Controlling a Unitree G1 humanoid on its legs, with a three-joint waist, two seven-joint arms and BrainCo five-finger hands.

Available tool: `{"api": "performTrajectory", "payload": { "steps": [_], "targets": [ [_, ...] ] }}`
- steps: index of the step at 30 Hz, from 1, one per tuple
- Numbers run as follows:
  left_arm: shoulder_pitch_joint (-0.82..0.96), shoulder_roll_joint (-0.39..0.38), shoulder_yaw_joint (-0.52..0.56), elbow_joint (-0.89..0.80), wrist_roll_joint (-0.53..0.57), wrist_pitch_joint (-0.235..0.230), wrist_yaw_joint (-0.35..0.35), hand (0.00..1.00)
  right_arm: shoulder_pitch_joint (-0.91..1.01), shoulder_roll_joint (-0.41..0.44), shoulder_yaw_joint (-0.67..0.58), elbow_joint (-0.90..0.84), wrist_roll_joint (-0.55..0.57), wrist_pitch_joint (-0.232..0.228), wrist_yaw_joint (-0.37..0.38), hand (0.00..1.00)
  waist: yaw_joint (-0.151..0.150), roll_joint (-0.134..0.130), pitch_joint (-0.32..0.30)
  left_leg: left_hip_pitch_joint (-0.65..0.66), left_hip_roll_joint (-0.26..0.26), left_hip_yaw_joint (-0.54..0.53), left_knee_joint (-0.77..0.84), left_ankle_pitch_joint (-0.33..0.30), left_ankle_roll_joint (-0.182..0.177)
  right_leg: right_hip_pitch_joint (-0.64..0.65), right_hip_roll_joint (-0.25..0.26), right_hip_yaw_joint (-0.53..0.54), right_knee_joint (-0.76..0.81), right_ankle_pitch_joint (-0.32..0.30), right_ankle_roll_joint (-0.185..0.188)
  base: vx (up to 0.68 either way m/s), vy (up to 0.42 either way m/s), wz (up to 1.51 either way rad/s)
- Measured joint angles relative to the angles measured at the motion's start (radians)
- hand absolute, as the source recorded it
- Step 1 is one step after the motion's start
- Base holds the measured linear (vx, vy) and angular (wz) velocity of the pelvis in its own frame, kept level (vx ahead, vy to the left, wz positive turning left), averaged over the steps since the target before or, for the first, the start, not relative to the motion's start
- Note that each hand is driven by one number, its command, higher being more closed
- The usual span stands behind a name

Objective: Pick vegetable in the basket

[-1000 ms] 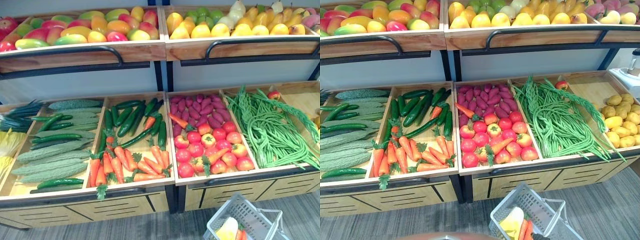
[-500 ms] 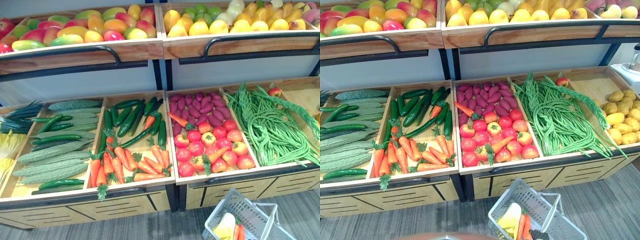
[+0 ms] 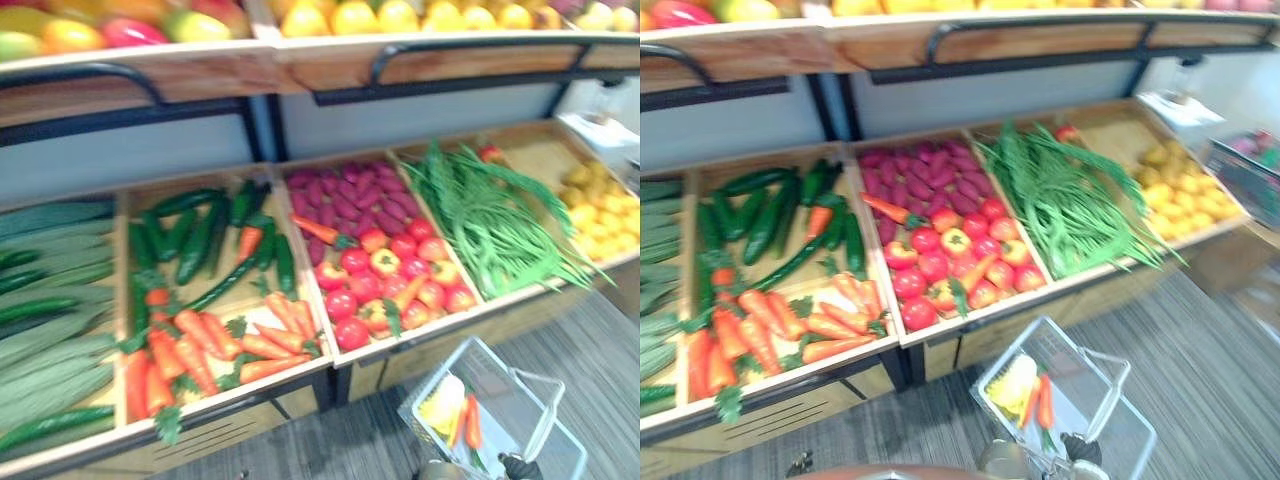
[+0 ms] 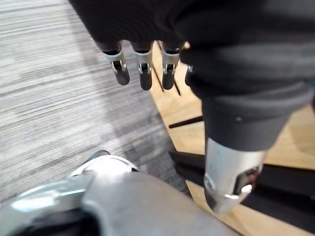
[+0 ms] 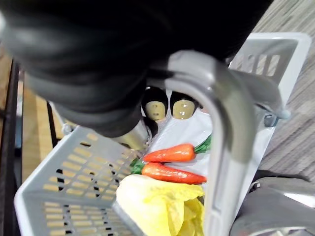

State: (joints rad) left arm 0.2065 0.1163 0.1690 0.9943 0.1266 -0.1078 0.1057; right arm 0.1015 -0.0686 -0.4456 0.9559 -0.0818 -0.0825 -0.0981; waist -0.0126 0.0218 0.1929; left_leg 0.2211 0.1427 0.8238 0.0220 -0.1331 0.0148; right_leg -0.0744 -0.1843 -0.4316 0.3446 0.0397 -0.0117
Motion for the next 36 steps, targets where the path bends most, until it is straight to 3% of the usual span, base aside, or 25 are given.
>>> {"api": "performTrajectory", "payload": {
  "steps": [1, 3, 5, 6, 7, 8, 9, 10, 11, 12, 14, 21, 23, 24, 25, 28, 31, 33, 36],
  "targets": [
    [-0.015, 0.002, 0.006, -0.007, -0.011, 0.001, 0.006, 0.0, -0.008, -0.014, 0.0, 0.005, -0.009, -0.015, 0.001, 1.0, -0.015, -0.002, 0.007, 0.007, 0.001, 0.067, 0.005, -0.028, -0.008, -0.009, -0.044, -0.097, 0.155, -0.097, 0.009, -0.06, 0.023, -1.51],
    [-0.022, 0.016, 0.018, -0.008, -0.044, 0.0, 0.012, 0.0, -0.019, -0.025, 0.01, 0.046, -0.023, -0.018, 0.011, 1.0, -0.009, -0.016, 0.008, 0.008, 0.011, 0.149, 0.06, -0.049, 0.007, 0.028, -0.095, -0.17, 0.253, -0.123, 0.0, 0.03, 0.0, -1.36],
    [-0.013, 0.015, 0.038, -0.007, -0.045, 0.0, 0.027, 0.0, -0.032, -0.022, 0.021, 0.072, -0.027, -0.035, 0.015, 1.0, -0.011, -0.019, 0.01, 0.013, 0.039, 0.209, 0.141, -0.056, 0.019, 0.098, -0.109, -0.18, 0.229, -0.107, 0.009, 0.09, -0.111, -1.42],
    [-0.012, 0.015, 0.045, -0.007, -0.045, 0.0, 0.028, 0.0, -0.032, -0.015, 0.022, 0.074, -0.028, -0.035, 0.016, 1.0, -0.01, -0.029, 0.009, 0.013, 0.051, 0.21, 0.179, -0.059, 0.024, 0.123, -0.103, -0.181, 0.172, -0.065, 0.013, 0.12, -0.217, -1.59],
    [-0.008, 0.018, 0.074, -0.003, -0.045, 0.0, 0.029, 0.0, -0.037, 0.009, 0.024, 0.073, -0.028, -0.037, 0.017, 1.0, 0.008, -0.038, 0.018, -0.015, 0.131, 0.204, 0.386, -0.076, 0.055, 0.178, -0.065, -0.172, 0.024, -0.007, 0.007, 0.11, -0.29, -1.48],
    [-0.006, 0.013, 0.071, 0.001, -0.045, -0.001, 0.029, 0.0, -0.043, 0.013, 0.027, 0.071, -0.028, -0.041, 0.017, 1.0, 0.017, -0.041, 0.023, -0.038, 0.154, 0.207, 0.442, -0.093, 0.029, 0.193, -0.054, -0.167, -0.017, -0.001, 0.008, 0.03, -0.257, -1.61],
    [-0.01, -0.006, 0.063, 0.009, -0.043, -0.002, 0.026, 0.0, -0.052, 0.011, 0.032, 0.073, -0.027, -0.039, 0.015, 1.0, 0.018, -0.042, 0.017, -0.068, 0.087, 0.142, 0.303, -0.103, -0.014, 0.193, -0.057, -0.131, -0.089, -0.011, 0.018, -0.18, -0.126, -1.24],
    [-0.014, -0.035, 0.045, 0.003, -0.041, -0.012, 0.025, 0.0, -0.053, -0.015, 0.023, 0.076, -0.027, -0.037, 0.013, 1.0, 0.001, -0.012, 0.015, -0.091, 0.057, 0.135, 0.16, -0.016, 0.0, 0.177, -0.038, -0.119, -0.144, -0.033, 0.051, -0.29, -0.027, -1.13],
    [-0.03, -0.035, 0.041, 0.002, -0.041, -0.013, 0.026, 0.0, -0.057, -0.011, 0.024, 0.081, -0.027, -0.028, 0.011, 1.0, -0.003, -0.002, 0.009, -0.092, 0.029, 0.155, 0.132, -0.024, -0.011, 0.168, -0.046, -0.114, -0.172, -0.072, 0.086, -0.27, -0.03, -0.77],
    [-0.038, -0.031, 0.039, 0.001, -0.041, -0.014, 0.026, 0.0, -0.057, -0.005, 0.024, 0.078, -0.027, -0.03, 0.011, 1.0, -0.006, -0.009, 0.013, -0.092, 0.022, 0.164, 0.125, -0.023, -0.012, 0.166, -0.049, -0.109, -0.191, -0.08, 0.093, -0.21, -0.084, -0.63],
    [-0.052, -0.022, 0.032, 0.002, -0.042, -0.013, 0.026, 0.0, -0.051, 0.006, 0.024, 0.078, -0.025, -0.024, 0.006, 1.0, -0.008, -0.027, 0.016, -0.086, 0.024, 0.207, 0.121, -0.015, -0.025, 0.172, -0.021, -0.102, -0.266, -0.082, 0.097, -0.14, -0.136, -0.57],
    [-0.058, -0.009, -0.017, 0.0, -0.025, -0.013, 0.023, 0.0, 0.012, -0.011, 0.063, 0.058, -0.026, -0.032, -0.004, 1.0, -0.023, -0.025, 0.002, -0.062, 0.057, 0.207, 0.092, 0.04, -0.067, 0.201, 0.045, -0.088, -0.34, -0.08, 0.099, -0.09, -0.123, -0.13],
    [-0.055, -0.006, -0.015, 0.0, 0.01, -0.013, 0.019, 0.0, 0.01, -0.011, 0.067, 0.049, -0.026, -0.029, -0.004, 1.0, -0.028, -0.028, 0.003, -0.082, 0.077, 0.132, 0.155, 0.043, -0.065, 0.196, 0.051, -0.061, -0.341, -0.086, 0.089, -0.07, -0.086, -0.3],
    [-0.041, -0.006, -0.013, 0.0, 0.013, -0.014, 0.019, 0.0, -0.002, -0.011, 0.076, 0.049, -0.026, -0.029, -0.006, 1.0, -0.016, -0.038, 0.005, -0.114, 0.097, -0.026, 0.238, 0.044, -0.064, 0.171, 0.049, -0.003, -0.311, -0.092, 0.08, -0.06, -0.079, -1.22],
    [-0.025, -0.01, -0.014, 0.0, 0.015, -0.015, 0.024, 0.0, -0.019, -0.015, 0.112, 0.045, -0.027, -0.03, -0.006, 1.0, 0.005, -0.042, 0.006, -0.152, 0.075, -0.241, 0.27, 0.029, -0.068, 0.134, 0.044, 0.083, -0.281, -0.096, 0.073, -0.06, -0.049, -1.62],
    [0.023, -0.035, -0.019, -0.014, 0.013, -0.018, 0.055, 0.0, -0.055, -0.052, 0.189, 0.055, -0.041, -0.035, 0.0, 1.0, 0.03, -0.019, -0.008, -0.144, -0.021, -0.613, 0.161, 0.016, -0.079, 0.042, 0.082, 0.309, -0.281, -0.074, 0.069, -0.06, 0.051, -2.21],
    [0.021, -0.026, -0.033, -0.015, 0.01, -0.015, 0.082, 0.0, -0.049, -0.074, 0.219, 0.081, -0.069, -0.036, 0.002, 1.0, 0.025, -0.012, -0.034, -0.123, -0.048, -0.722, 0.157, -0.022, -0.089, 0.026, 0.112, 0.444, -0.37, 0.004, 0.097, 0.04, 0.077, -1.52],
    [0.02, -0.022, -0.045, -0.011, 0.007, -0.016, 0.092, 0.0, -0.032, -0.071, 0.219, 0.081, -0.069, -0.038, 0.005, 1.0, 0.016, -0.024, -0.046, -0.123, -0.064, -0.716, 0.156, -0.031, -0.084, 0.026, 0.099, 0.482, -0.415, 0.044, 0.107, 0.01, 0.125, -0.79],
    [0.001, -0.013, -0.067, 0.004, 0.008, -0.026, 0.101, 0.0, -0.007, -0.069, 0.215, 0.082, -0.064, -0.037, -0.014, 1.0, -0.011, -0.006, -0.057, -0.109, -0.069, -0.683, 0.14, -0.092, -0.086, 0.024, 0.097, 0.504, -0.449, 0.079, 0.13, -0.02, 0.162, -0.34]
  ]
}}
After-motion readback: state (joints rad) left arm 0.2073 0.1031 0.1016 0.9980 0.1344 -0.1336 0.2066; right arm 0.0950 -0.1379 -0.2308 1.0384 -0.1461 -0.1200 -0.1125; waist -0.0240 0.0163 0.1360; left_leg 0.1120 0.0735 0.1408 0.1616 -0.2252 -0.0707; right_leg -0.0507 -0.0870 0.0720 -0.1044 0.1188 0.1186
